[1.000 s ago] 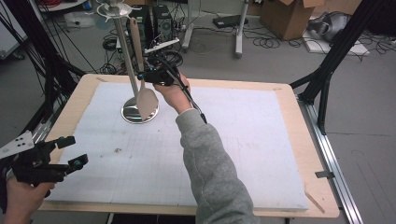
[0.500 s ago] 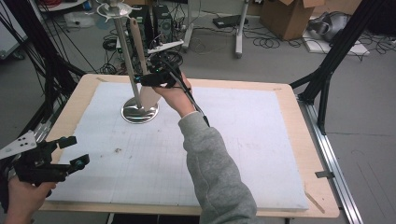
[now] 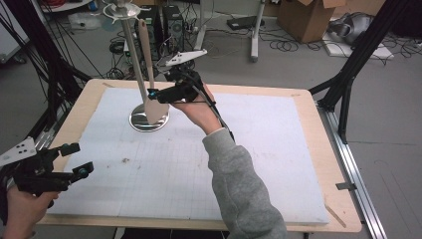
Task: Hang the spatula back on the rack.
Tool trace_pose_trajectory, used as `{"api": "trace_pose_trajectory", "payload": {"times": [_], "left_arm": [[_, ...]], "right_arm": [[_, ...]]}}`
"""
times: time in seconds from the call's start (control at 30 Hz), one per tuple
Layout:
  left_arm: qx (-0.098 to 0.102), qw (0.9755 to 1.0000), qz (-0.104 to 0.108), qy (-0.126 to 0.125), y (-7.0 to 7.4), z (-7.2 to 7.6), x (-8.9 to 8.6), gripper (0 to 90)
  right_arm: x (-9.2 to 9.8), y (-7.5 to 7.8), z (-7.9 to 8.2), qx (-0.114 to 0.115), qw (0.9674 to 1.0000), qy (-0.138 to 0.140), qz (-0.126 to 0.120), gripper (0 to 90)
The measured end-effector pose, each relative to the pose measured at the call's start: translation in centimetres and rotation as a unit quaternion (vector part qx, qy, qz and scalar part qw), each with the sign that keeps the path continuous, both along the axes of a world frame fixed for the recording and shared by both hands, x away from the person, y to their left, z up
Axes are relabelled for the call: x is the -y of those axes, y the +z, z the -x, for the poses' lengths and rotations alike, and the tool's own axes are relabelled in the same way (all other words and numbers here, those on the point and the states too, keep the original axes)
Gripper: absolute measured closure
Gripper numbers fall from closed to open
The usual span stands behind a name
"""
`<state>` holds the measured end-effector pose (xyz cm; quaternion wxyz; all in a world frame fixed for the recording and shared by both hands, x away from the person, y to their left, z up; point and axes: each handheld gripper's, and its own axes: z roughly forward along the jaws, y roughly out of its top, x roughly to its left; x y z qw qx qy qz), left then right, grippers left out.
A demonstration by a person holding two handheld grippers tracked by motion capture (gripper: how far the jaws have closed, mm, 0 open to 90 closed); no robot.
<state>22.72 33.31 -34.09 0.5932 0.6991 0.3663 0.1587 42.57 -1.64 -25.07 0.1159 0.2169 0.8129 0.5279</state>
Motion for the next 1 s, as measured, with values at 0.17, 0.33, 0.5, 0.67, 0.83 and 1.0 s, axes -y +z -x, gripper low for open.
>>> {"api": "trace_pose_trajectory", "payload": {"times": [0.17,0.33,0.5,0.67,0.83,1.0], "left_arm": [[0.003,1.0000,-0.002,-0.007,0.2,-0.7,0.2,6.4],[0.001,0.9999,0.001,-0.013,0.2,-1.3,0.4,6.4],[0.009,0.9997,0.007,-0.023,0.6,-1.9,1.0,6.4],[0.004,0.9994,0.006,-0.034,0.5,-2.8,1.6,6.4],[0.006,0.9991,0.003,-0.041,0.5,-3.2,2.2,6.4],[0.000,0.9993,-0.010,-0.035,0.2,-3.7,2.5,6.4]], "right_arm": [[1.4,-0.2,0.7,0.001,1.0000,0.001,-0.003,19.7],[3.3,-0.6,1.4,0.002,0.9999,-0.013,0.003,19.7],[5.3,-0.6,2.1,0.005,0.9995,-0.030,-0.004,19.7],[7.8,-0.8,3.1,0.012,0.9984,-0.054,-0.003,19.5],[9.4,-1.3,4.1,0.014,0.9979,-0.063,0.001,19.5],[11.0,-2.2,5.3,0.011,0.9978,-0.065,-0.005,19.5]]}}
